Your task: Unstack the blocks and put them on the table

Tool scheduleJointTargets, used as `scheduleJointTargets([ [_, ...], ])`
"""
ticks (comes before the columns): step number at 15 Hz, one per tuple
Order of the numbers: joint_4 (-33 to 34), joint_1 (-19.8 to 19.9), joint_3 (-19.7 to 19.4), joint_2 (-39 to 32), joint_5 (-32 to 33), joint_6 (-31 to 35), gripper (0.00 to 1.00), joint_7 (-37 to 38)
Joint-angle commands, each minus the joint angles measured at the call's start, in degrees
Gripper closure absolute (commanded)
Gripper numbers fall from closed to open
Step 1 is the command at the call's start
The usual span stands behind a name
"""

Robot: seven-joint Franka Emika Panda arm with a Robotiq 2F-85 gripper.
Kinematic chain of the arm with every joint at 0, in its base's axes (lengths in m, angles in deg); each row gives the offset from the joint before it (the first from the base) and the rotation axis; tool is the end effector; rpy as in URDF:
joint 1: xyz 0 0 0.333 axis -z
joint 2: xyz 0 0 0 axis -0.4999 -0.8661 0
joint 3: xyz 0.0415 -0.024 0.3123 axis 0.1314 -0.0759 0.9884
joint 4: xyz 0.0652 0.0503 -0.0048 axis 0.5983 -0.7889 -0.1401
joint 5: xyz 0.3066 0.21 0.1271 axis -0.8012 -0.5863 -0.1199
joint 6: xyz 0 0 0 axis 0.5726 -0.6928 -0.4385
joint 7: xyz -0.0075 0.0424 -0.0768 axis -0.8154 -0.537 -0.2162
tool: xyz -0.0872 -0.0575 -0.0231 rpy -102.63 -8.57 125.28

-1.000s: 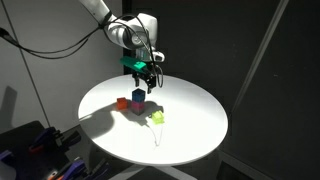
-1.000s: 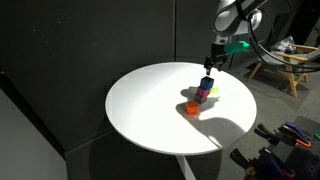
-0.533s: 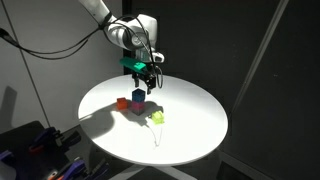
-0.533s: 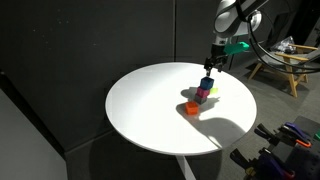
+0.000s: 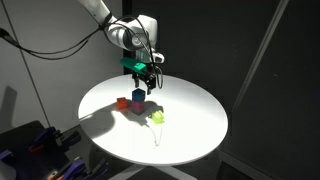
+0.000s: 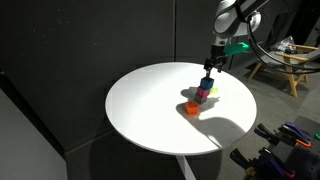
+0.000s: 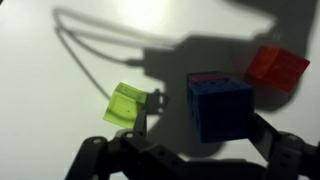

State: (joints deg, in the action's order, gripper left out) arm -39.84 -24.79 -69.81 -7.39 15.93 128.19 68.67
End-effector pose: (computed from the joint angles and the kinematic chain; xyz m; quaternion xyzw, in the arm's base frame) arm 0.5752 -0.0758 0.2882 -0.9987 0.0491 0.0094 0.0085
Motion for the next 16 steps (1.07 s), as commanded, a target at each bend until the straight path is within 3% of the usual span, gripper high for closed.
scheduleJointTargets([
  [1,1.5,0.0,0.2,-0.9,-0.8,0.3,0.0,-0.8],
  [16,3.7,-1.1,1.8,-4.8,0.2,1.9,0.0,-4.6],
])
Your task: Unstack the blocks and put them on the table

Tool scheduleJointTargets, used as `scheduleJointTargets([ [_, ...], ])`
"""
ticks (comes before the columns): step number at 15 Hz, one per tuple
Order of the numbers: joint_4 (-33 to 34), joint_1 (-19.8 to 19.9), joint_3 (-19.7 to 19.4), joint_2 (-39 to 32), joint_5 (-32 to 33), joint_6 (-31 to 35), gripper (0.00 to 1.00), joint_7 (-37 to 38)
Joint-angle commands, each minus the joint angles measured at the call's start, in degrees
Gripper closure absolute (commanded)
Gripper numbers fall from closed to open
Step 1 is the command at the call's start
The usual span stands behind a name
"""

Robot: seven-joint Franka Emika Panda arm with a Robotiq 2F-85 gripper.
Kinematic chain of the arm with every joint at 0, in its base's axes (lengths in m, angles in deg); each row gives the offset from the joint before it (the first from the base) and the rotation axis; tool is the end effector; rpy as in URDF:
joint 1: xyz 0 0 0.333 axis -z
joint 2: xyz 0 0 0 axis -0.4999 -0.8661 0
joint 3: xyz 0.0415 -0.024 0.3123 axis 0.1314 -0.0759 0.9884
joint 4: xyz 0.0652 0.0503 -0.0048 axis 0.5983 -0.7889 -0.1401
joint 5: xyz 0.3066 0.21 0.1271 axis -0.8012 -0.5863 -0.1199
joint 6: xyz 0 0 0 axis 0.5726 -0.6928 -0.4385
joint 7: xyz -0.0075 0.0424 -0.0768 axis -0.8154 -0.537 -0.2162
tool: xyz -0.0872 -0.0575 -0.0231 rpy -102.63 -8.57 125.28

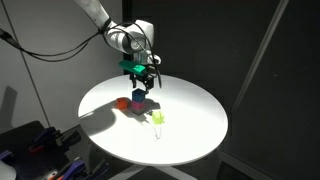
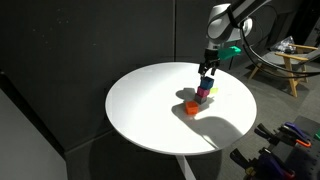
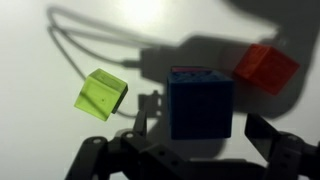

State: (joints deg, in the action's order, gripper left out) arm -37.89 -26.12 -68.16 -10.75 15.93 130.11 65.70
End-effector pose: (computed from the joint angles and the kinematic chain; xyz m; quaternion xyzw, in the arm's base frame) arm 0.5900 -0.0472 0.2706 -0.9999 -0.0020 0.0048 0.0113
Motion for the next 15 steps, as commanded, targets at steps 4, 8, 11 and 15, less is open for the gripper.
scheduleJointTargets([
  [4,2.6,0.3,0.1,-2.8,0.4,0.0,0.0,-2.1],
  [8,3.1,0.3,0.1,-3.9,0.4,0.0,0.26,-2.1],
  [11,3.5,0.3,0.1,-4.3,0.4,-0.2,0.51,-1.9],
  [15,3.5,0.1,0.0,-3.4,0.7,-0.7,0.68,-1.3],
])
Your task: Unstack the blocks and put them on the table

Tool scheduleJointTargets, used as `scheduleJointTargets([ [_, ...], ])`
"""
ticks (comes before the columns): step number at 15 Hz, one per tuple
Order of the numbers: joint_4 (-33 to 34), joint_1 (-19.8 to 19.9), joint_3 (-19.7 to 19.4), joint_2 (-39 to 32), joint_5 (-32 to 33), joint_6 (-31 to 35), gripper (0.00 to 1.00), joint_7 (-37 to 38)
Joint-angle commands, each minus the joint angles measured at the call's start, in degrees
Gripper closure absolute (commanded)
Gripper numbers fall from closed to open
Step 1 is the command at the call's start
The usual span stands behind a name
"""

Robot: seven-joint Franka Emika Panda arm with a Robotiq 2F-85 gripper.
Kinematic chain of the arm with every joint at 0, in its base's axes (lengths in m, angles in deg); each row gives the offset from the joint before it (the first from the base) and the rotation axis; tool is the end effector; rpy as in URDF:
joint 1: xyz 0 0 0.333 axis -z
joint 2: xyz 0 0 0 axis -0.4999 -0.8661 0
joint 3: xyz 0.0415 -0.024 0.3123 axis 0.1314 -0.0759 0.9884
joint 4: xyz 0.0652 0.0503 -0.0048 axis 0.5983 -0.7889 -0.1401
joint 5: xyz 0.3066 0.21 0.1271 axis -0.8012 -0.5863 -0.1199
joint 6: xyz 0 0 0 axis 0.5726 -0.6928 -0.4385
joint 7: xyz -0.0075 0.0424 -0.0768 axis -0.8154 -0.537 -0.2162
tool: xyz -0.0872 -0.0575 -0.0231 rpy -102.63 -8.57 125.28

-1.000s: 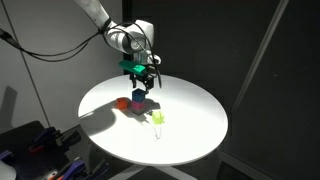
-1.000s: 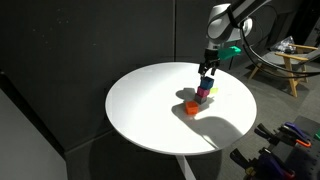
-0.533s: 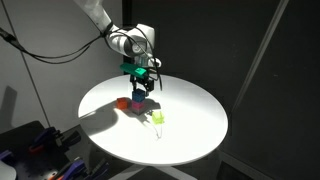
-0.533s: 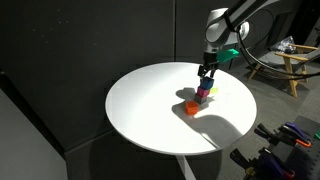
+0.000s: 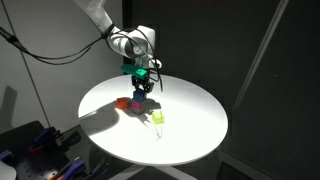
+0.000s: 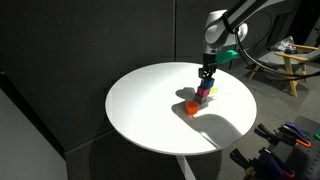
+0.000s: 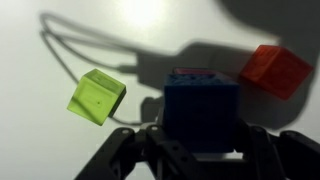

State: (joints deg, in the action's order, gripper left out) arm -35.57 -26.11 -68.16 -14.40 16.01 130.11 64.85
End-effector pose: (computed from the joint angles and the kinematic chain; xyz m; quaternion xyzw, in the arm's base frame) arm 0.5990 -0.0480 0.2490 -0.9998 -0.0098 0.0163 0.0115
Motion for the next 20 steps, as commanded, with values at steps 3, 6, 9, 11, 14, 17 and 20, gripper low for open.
scheduleJointTargets([
  [3,0.8,0.0,-0.3,1.3,1.1,-1.2,0.69,0.0],
  [6,0.1,0.2,-0.6,2.5,0.9,-1.6,0.69,0.2],
  [9,-0.7,0.5,-1.1,3.7,1.0,-2.7,0.69,0.0],
  [11,-1.7,0.6,-1.6,4.6,1.4,-3.4,0.69,-0.2],
  [14,-3.4,1.0,-2.0,5.7,1.8,-3.2,0.69,-1.2],
  [17,-4.9,1.8,-2.2,6.0,1.4,-2.1,0.69,-3.0],
  [20,-5.4,2.6,-2.3,4.9,1.1,-0.7,0.69,-4.6],
])
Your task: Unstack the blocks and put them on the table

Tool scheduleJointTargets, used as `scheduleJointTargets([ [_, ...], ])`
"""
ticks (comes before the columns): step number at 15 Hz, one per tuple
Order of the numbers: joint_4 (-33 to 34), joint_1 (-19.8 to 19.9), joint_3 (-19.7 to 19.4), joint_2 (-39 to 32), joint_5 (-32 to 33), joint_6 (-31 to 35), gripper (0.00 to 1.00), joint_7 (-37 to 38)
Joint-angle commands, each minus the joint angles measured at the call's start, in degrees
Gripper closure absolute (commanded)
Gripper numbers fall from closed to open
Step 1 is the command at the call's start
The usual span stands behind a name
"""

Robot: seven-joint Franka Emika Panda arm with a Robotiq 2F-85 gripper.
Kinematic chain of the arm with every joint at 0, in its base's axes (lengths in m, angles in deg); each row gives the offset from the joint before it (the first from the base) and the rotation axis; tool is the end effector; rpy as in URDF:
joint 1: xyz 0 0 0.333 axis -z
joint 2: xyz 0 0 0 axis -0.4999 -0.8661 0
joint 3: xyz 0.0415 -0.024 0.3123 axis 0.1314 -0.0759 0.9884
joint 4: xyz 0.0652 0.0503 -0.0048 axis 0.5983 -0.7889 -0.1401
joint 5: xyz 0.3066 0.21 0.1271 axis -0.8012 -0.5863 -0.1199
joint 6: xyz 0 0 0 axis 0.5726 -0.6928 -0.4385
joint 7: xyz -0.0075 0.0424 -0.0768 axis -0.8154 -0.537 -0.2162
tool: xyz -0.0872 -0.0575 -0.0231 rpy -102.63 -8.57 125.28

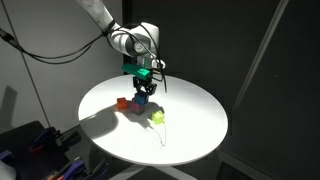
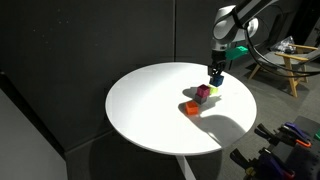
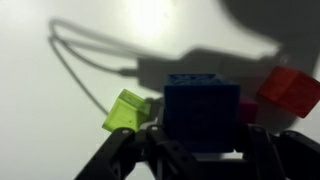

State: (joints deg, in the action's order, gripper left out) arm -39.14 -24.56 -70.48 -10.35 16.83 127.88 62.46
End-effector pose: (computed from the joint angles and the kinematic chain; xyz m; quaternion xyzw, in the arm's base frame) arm 0.5745 -0.0851 0.2629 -0.9995 -0.0030 0.0322 0.0040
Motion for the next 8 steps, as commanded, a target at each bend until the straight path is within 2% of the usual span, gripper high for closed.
scheduleJointTargets([
  [1,-1.9,1.4,0.1,0.5,0.1,1.9,0.69,-2.8],
  [8,-2.3,2.7,-0.1,-2.2,0.1,3.6,0.69,-4.2],
])
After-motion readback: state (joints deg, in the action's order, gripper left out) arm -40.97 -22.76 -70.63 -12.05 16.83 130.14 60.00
